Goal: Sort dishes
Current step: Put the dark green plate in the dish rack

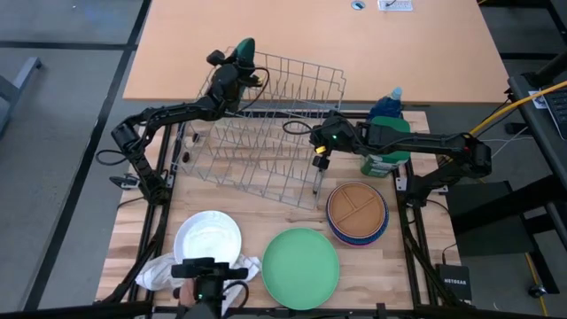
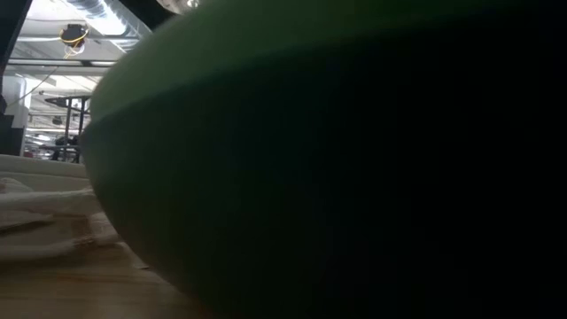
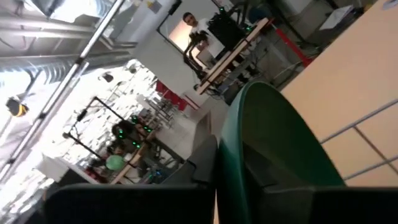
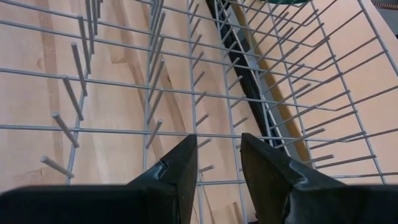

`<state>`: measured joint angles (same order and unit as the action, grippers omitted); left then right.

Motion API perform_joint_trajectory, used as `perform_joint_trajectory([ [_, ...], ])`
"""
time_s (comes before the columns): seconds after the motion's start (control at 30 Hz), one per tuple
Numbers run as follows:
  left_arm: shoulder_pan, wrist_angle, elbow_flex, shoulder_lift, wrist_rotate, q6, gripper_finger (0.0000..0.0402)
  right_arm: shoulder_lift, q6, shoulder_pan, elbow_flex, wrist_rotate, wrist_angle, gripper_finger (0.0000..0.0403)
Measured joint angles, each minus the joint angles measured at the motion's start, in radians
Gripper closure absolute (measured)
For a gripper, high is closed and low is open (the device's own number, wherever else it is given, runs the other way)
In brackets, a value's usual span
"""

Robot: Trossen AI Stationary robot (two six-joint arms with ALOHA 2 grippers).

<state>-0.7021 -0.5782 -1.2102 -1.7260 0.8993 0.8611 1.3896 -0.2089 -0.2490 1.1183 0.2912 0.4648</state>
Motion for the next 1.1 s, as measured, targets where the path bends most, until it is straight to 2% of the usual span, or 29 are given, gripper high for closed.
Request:
perform_joint_trajectory([
  [0.3,0.0,0.042,0.001,0.0,-0.002,-0.133,0.0346,0.0,0.003,0.0,0.0,-0.048,0.007,0.0276],
  [0.67,0.0,0.28,0.002,0.0,0.012,-0.41,0.0341,0.0,0.003,0.0,0.0,-0.05,0.032,0.0276],
  [0.97,0.014,0.297,0.001,0.001,0.013,-0.439,0.0339,0.0,0.048,0.0,0.0,-0.058,0.069,0.0276],
  [1.1,0.016,0.282,0.003,0.0,0.022,-0.437,0.0317,0.0,0.048,0.0,0.0,-0.06,0.069,0.0276],
])
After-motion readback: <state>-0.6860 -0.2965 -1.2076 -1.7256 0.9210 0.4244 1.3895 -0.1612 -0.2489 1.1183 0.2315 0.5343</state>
